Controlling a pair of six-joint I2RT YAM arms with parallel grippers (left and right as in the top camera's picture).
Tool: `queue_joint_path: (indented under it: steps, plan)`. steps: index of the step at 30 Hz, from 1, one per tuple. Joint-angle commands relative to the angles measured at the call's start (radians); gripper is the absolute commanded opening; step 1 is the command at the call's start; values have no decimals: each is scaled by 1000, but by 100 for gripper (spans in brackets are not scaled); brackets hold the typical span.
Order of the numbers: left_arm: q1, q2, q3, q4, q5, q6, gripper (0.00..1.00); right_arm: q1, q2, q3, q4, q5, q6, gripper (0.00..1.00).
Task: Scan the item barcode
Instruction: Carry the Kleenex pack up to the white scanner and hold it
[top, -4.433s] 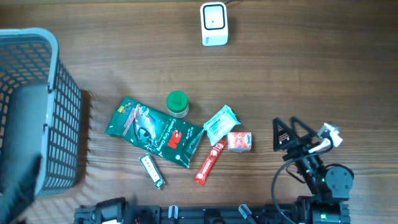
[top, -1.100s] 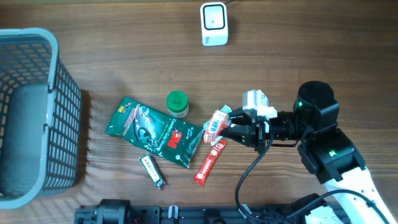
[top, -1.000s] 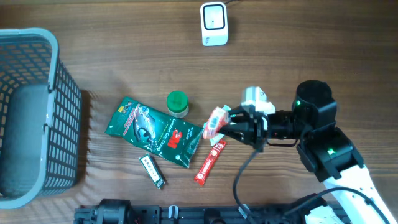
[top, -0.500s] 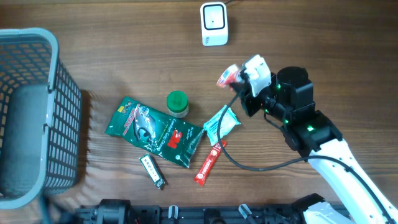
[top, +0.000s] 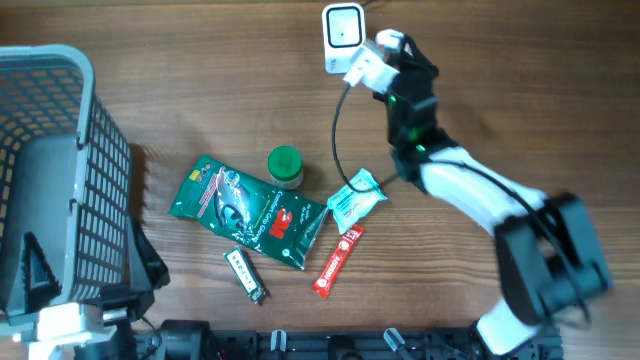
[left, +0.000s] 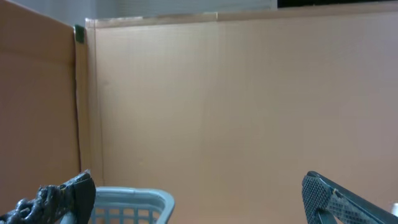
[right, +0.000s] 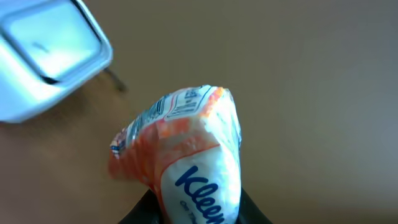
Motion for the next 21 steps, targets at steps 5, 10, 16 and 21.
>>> queue_joint_path:
  steps: [5,10,16,21]
  plan:
    - [-4,-6,-1,-74,-13,8,100,3,315,344,100,71,-565,4]
    - [-4,-6,-1,-245,-13,8,100,3,415,387,103,-34,-776,4]
    - [-4,-6,-1,-689,-13,8,100,11,452,387,92,-59,-826,4]
    - [-4,-6,-1,-1010,-31,35,100,12,452,387,117,-55,-882,4]
